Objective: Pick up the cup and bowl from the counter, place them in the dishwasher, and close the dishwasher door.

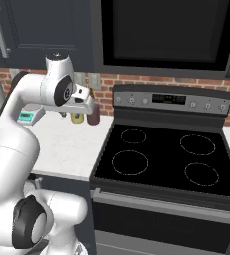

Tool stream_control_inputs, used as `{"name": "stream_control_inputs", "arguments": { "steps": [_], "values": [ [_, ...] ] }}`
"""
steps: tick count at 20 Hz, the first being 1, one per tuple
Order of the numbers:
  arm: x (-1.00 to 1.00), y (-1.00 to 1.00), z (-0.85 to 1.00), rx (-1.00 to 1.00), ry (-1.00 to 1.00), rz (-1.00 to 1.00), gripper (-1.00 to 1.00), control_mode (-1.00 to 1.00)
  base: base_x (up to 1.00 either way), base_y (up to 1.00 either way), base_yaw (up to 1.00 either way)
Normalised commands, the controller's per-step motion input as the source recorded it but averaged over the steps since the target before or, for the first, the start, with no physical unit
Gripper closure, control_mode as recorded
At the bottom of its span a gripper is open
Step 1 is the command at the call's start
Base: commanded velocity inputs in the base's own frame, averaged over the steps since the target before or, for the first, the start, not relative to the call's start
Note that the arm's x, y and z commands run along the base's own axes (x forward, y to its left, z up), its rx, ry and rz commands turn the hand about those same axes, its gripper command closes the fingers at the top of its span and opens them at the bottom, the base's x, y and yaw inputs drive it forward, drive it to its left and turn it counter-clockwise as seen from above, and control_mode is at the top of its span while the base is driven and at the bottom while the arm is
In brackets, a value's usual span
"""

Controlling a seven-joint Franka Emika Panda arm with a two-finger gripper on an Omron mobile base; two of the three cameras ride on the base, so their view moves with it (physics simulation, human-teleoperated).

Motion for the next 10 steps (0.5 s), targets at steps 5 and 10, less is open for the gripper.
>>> {"name": "stream_control_inputs", "arguments": {
  "steps": [5,10],
  "values": [
    [-0.30,0.05,0.00,0.00,-0.03,0.01,-1.00,-1.00,0.00,0.00,0.00],
    [-0.68,0.14,0.00,0.00,-0.01,0.02,-1.00,-1.00,0.00,0.00,0.00]
  ]
}}
